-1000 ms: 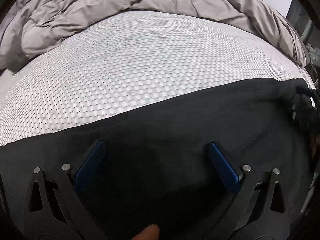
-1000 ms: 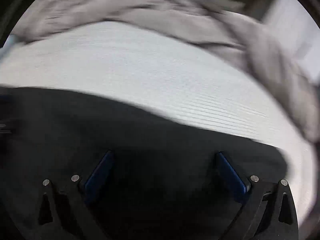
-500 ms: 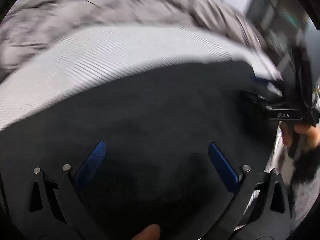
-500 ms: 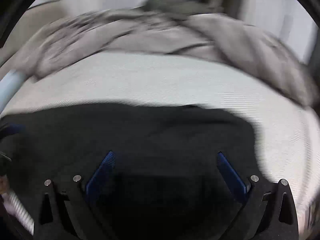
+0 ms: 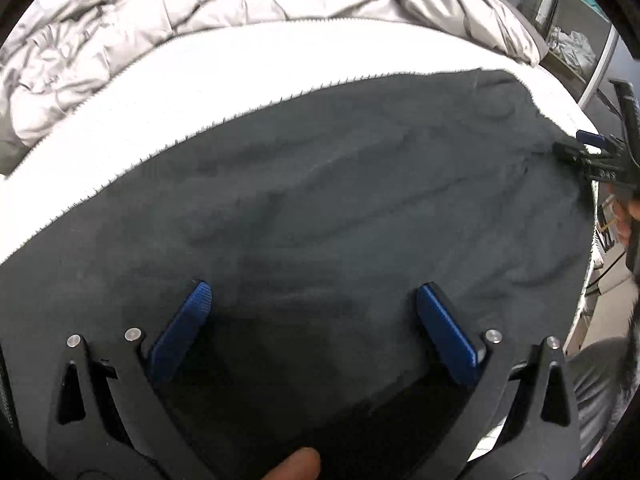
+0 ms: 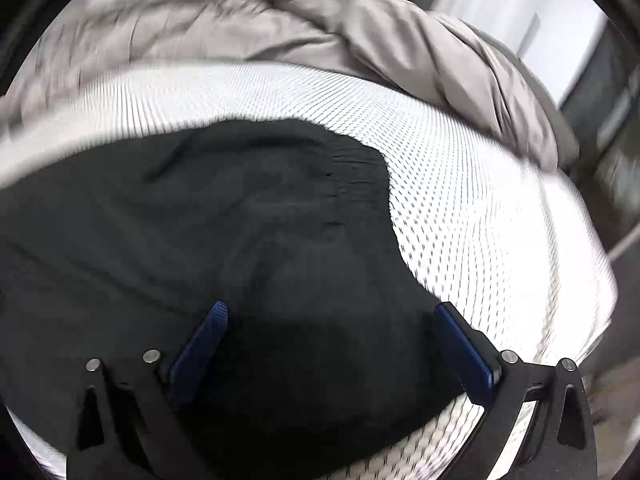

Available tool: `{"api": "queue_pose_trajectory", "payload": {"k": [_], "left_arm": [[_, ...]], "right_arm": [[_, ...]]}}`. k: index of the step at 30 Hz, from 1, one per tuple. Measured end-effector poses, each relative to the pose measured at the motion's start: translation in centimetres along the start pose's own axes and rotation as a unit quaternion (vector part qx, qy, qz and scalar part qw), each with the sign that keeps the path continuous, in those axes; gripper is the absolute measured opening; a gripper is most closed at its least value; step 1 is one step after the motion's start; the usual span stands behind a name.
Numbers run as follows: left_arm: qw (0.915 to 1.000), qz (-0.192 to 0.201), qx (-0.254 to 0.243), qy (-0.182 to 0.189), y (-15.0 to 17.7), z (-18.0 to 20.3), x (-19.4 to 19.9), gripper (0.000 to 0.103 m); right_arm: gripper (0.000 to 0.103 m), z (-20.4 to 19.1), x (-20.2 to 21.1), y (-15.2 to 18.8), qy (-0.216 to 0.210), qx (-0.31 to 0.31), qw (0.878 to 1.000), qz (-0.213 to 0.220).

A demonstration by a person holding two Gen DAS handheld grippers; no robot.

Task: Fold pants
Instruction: 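Lay the held pants end over the pants with the right tool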

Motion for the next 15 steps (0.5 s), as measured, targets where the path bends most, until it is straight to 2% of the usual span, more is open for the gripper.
{"api": "queue_pose_trajectory", "payload": {"k": [2,4,6,8,9,11,12,15], "left_arm": [[0.9991,0.025,-0.009,0.033,-0.4,1.8,1.7,0.102],[0.9966,0.032,-0.023,0.072,-0.5,4.1,2.0,0.102],[0.994,0.005,-0.046,0.099,0.0,6.0,0.6,0.102],[0.9944,-0.024,-0.06,0.084,0.7,6.4,-1.2,0.102],[0.9948,-0.026,-0.063,0.075,1.0,6.1,-1.7,0.102],[0.9941,-0.017,-0.061,0.088,1.2,5.2,-1.4,0.102],[0.9943,-0.016,-0.054,0.09,1.3,4.5,-1.1,0.102],[0.9942,-0.013,-0.034,0.101,1.7,3.1,-0.9,0.103]], "right_arm": [[0.102,-2.2,2.9,0.0,-0.032,0.025,0.998,0.037],[0.102,-5.7,4.5,-0.5,-0.097,0.061,0.991,0.062],[0.102,-10.2,5.3,-0.1,-0.161,0.094,0.981,0.059],[0.102,-13.9,4.6,0.6,-0.209,0.124,0.97,0.034],[0.102,-14.9,3.7,0.9,-0.211,0.147,0.966,0.02],[0.102,-14.9,2.7,2.2,-0.168,0.193,0.967,0.013],[0.102,-13.5,2.4,2.4,-0.155,0.194,0.969,0.012],[0.103,-5.1,2.4,2.8,-0.089,0.137,0.987,0.006]]}}
Point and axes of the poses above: each gripper's, at about its wrist camera, not at the fingertips, and x roughly against the way its jaws point, z to its right, y to its underside, the point moved 1 cm from there along -x, roughly the way its jaws point, and after that the axes turned 5 degrees about z, right-handed, at the moved point
